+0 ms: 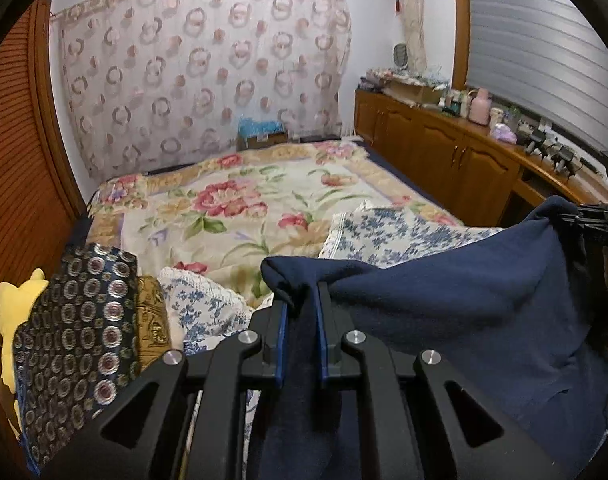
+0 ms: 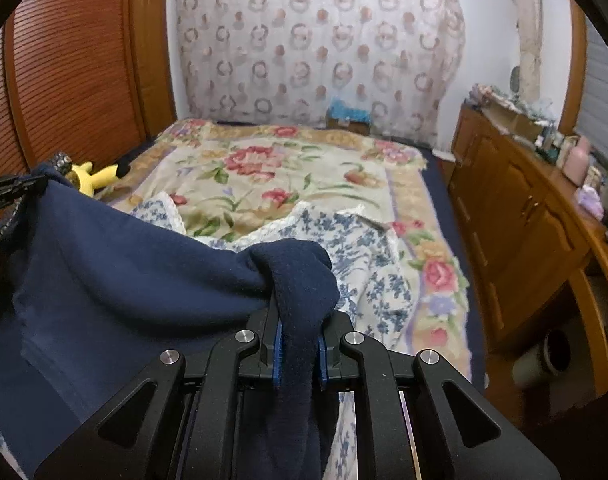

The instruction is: Fold small clothes

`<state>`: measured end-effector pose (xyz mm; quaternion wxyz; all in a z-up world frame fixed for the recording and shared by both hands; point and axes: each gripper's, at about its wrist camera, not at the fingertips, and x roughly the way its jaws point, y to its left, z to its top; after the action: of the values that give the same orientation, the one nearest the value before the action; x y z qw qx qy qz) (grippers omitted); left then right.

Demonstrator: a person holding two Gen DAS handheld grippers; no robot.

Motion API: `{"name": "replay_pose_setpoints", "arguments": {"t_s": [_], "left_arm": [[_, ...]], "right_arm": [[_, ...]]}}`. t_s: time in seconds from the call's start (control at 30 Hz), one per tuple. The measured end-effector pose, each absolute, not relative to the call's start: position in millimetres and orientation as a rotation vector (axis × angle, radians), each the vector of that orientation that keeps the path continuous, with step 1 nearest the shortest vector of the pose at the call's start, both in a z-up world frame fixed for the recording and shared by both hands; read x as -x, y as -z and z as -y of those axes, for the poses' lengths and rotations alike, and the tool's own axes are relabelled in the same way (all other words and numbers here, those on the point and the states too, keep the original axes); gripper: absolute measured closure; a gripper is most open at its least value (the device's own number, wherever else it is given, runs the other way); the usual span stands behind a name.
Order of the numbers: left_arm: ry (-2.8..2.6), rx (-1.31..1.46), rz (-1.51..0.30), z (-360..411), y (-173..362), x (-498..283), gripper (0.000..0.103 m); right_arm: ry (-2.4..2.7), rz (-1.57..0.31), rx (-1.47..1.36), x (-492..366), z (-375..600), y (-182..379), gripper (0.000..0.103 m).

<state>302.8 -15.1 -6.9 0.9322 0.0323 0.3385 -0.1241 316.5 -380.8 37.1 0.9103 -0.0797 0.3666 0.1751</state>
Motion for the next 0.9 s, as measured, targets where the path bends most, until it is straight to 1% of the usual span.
{"name": "replay_pose_setpoints", "arguments": {"t_s": [0.3, 0.33, 0.37, 0.4, 0.43, 0.47, 0.5, 0.53, 0.57, 0.6, 0.63, 0.7, 0.77, 0.9], "left_arm": [[0.251, -0.064, -0.774, 17, 29, -324, 0.091], [0.253, -0.06, -0.788, 17, 30, -324, 0.09], [0.261, -0.059, -0.793, 18, 29, -323, 0.086], [0.269, -0.058, -0.791, 17, 28, -321, 0.079], [0.277, -0.057, -0.786, 18, 26, -317, 0.074], [0.286, -0.054, -0.781, 19, 24, -312, 0.064], [0.295, -0.05, -0.776, 19, 22, -306, 0.057], [0.303, -0.046, -0.773, 18, 20, -302, 0.055], [0.312, -0.043, -0.768, 18, 18, -295, 0.048], [0.317, -0.042, -0.765, 18, 17, -291, 0.045], [0.323, -0.043, -0.758, 19, 15, -281, 0.044], [0.33, -0.041, -0.756, 18, 15, -269, 0.044], [0.336, -0.037, -0.761, 17, 16, -255, 0.044], [0.335, -0.044, -0.783, 15, 25, -227, 0.044]], "right_arm": [[-0.363, -0.833, 0.171, -344, 376, -4, 0.091], [-0.36, -0.837, 0.17, -345, 376, -2, 0.088], [-0.352, -0.84, 0.17, -346, 376, -1, 0.083], [-0.341, -0.84, 0.174, -347, 375, -1, 0.077], [-0.323, -0.839, 0.178, -347, 375, -2, 0.073], [-0.315, -0.837, 0.177, -346, 376, -3, 0.066], [-0.307, -0.832, 0.173, -345, 377, -5, 0.056], [-0.297, -0.827, 0.166, -343, 379, -7, 0.052], [-0.288, -0.822, 0.16, -340, 380, -11, 0.047], [-0.285, -0.817, 0.156, -337, 381, -14, 0.046], [-0.29, -0.813, 0.151, -333, 382, -17, 0.045], [-0.31, -0.802, 0.137, -322, 382, -23, 0.04], [-0.315, -0.793, 0.129, -309, 381, -29, 0.037], [-0.318, -0.783, 0.131, -279, 375, -33, 0.035]]}}
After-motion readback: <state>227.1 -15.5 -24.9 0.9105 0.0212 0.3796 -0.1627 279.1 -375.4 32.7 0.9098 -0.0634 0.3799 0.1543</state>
